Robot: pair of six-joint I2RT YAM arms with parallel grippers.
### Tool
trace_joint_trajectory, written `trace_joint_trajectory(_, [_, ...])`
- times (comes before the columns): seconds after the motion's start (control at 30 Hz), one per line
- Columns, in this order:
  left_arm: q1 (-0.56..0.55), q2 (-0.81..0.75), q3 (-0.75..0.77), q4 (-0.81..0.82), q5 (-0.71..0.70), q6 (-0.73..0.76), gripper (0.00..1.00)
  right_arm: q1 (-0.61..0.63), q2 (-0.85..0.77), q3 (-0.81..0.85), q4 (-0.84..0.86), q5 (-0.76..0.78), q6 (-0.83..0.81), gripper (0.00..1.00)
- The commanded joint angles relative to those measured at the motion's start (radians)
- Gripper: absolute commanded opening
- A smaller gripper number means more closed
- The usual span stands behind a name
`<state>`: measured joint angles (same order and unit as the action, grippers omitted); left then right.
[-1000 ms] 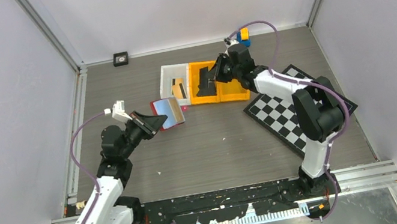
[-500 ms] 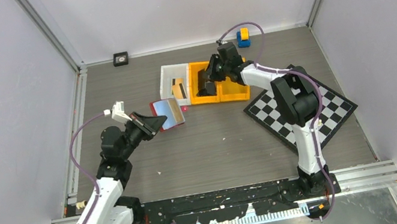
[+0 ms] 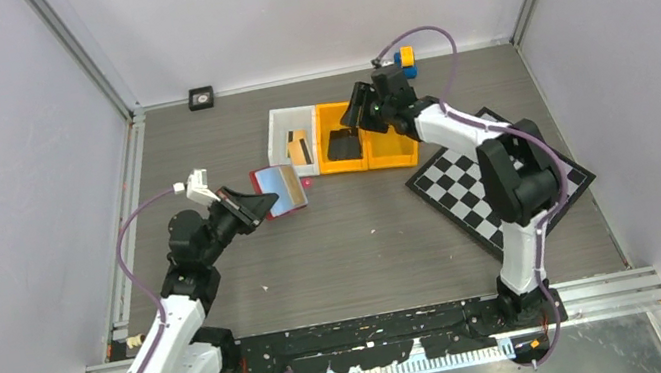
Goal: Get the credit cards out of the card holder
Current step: Place the credit card in the storage box.
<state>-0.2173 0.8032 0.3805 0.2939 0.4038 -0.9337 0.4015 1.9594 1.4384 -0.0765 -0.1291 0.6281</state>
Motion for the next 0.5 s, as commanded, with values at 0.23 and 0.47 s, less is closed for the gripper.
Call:
trace_joint_trajectory(0.23, [0.005, -0.032, 0.008, 0.039, -0.005, 0.021, 0.00, 0.028, -0.070, -0.015, -0.129, 0.360, -0.050, 0.82])
trace_joint_trajectory(0.47, [0.004, -0.015, 0.009, 0.047, -0.001, 0.019, 0.00, 0.055, 0.063, 0.070, -0.165, 0.439, -0.049, 0.65])
